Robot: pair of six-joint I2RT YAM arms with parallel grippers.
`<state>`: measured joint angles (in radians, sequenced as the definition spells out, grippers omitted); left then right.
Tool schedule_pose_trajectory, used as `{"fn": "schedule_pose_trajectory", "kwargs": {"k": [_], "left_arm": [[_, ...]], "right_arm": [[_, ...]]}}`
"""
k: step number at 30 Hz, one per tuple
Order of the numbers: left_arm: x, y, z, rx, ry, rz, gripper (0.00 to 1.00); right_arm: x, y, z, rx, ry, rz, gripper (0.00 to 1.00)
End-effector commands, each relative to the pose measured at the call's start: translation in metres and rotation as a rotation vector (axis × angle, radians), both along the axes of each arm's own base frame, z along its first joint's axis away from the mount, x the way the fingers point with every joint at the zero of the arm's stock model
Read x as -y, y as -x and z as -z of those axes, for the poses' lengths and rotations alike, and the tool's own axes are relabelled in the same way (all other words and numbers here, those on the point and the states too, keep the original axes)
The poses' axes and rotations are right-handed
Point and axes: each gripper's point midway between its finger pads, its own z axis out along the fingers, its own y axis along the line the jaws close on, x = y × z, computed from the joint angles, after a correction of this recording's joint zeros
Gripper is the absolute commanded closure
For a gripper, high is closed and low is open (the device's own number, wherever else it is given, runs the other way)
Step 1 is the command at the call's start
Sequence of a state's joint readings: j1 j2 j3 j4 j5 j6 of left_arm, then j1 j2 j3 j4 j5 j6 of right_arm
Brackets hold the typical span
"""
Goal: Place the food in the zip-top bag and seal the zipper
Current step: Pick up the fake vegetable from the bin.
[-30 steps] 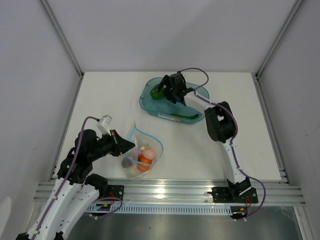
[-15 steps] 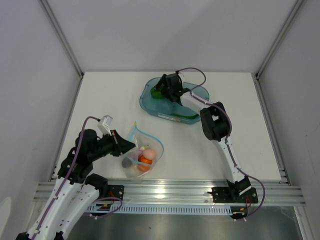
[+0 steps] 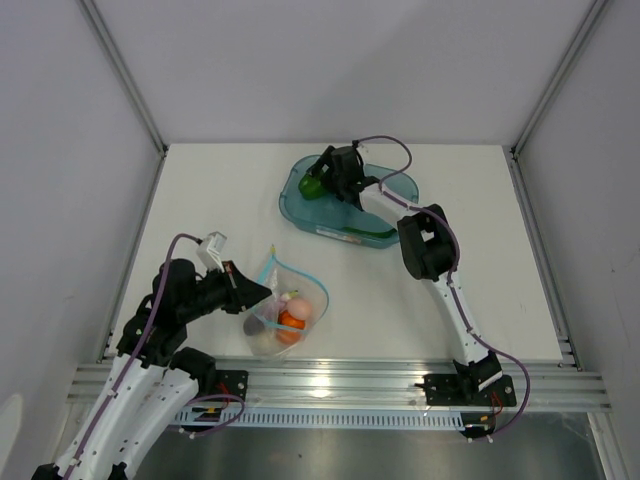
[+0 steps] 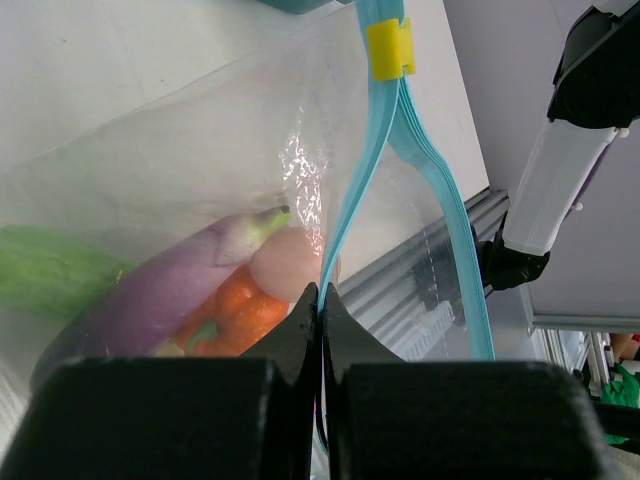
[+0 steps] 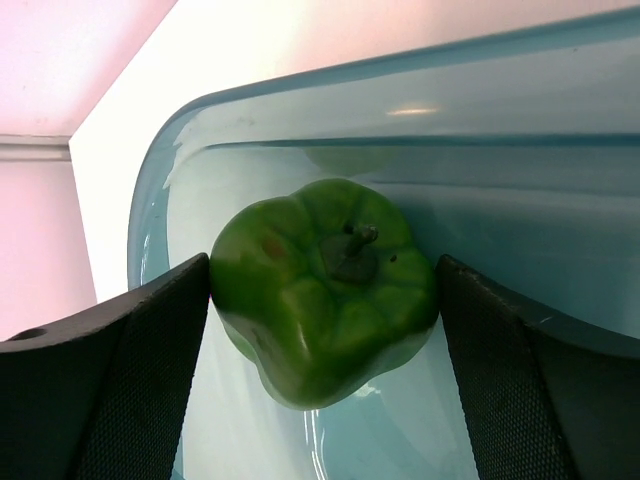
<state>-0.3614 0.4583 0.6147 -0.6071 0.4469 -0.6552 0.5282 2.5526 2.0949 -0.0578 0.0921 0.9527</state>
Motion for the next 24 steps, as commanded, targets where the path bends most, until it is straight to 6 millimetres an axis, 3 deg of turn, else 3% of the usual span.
{"fn": "schedule_pose_trajectory", "kwargs": {"k": [1, 10, 11, 12, 14, 15, 17, 18, 20, 24], "left_arm": [[0.002, -0.003, -0.002, 0.004, 0.015, 0.000, 0.99], [0.002, -0.002, 0.000, 0.001, 0.018, 0.003, 0.99], [0.002, -0.002, -0.001, 0.002, 0.019, 0.003, 0.99], [0.002, -0.002, -0.001, 0.002, 0.020, 0.003, 0.99], [0.003, -0.002, -0.002, 0.006, 0.020, 0.005, 0.99], [0.003, -0.002, -0.002, 0.003, 0.021, 0.005, 0.99], [0.003, -0.003, -0.003, 0.007, 0.021, 0.006, 0.99], [0.003, -0.003, -0.003, 0.007, 0.019, 0.004, 0.99], [0.003, -0.004, -0.006, 0.014, 0.018, 0.004, 0.99], [0.004, -0.007, -0.008, 0.014, 0.021, 0.006, 1.00]], "right_arm": [[0.001, -0.005, 0.011, -0.011, -0.023, 0.014, 0.12], [0.004, 0.004, 0.016, -0.028, -0.028, 0.013, 0.45], [0.002, -0.001, 0.005, 0.006, -0.050, 0.014, 0.49], [0.005, -0.001, 0.003, 0.013, -0.047, 0.016, 0.59], [0.007, -0.001, -0.006, 0.039, -0.056, 0.012, 0.66], [0.006, 0.000, -0.011, 0.055, -0.057, -0.002, 0.78], [0.010, 0.002, -0.018, 0.077, -0.063, -0.007, 0.88], [0.010, 0.003, -0.031, 0.099, -0.073, -0.012, 1.00], [0.014, 0.005, -0.041, 0.131, -0.067, -0.024, 1.00], [0.025, 0.008, -0.090, 0.222, -0.068, -0.040, 1.00]]}}
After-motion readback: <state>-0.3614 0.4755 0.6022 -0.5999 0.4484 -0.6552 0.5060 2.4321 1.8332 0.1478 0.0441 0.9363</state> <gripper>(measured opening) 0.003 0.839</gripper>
